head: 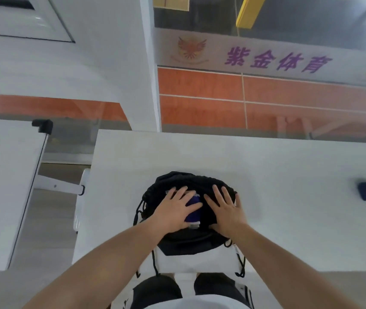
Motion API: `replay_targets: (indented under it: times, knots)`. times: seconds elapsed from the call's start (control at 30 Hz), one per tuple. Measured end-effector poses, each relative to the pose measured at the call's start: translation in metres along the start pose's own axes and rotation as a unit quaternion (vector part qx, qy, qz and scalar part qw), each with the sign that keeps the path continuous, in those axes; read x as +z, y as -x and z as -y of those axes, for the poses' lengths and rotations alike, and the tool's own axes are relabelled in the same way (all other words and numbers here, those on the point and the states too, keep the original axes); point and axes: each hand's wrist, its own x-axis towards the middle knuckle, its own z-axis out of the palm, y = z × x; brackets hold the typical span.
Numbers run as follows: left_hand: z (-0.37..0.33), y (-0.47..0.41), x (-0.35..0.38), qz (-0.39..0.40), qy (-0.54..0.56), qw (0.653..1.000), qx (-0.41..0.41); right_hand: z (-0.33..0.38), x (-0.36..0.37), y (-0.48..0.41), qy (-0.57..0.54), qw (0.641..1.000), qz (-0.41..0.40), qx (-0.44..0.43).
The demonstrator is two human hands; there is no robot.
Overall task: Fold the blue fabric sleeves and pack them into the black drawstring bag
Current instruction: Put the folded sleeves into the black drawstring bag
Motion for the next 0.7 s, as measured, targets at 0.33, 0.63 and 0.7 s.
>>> replay_targets:
  times: [0.33, 0.63, 0.7]
  knots:
    - [0.006, -0.013, 0.006, 0.053, -0.124, 0.99, 0.051, -0.005, 0.026, -0.02, 0.0, 0.999, 0.039, 0.011]
    - [0.02, 0.006, 0.007, 0.037, -0.168, 0.984, 0.038, 0.002, 0.022, -0.026, 0.002, 0.999, 0.033, 0.006]
    - [0.014, 0.008, 0.005, 0.019, -0.148, 0.987, 0.056, 0.005, 0.015, -0.025, 0.012, 0.999, 0.032, 0.002]
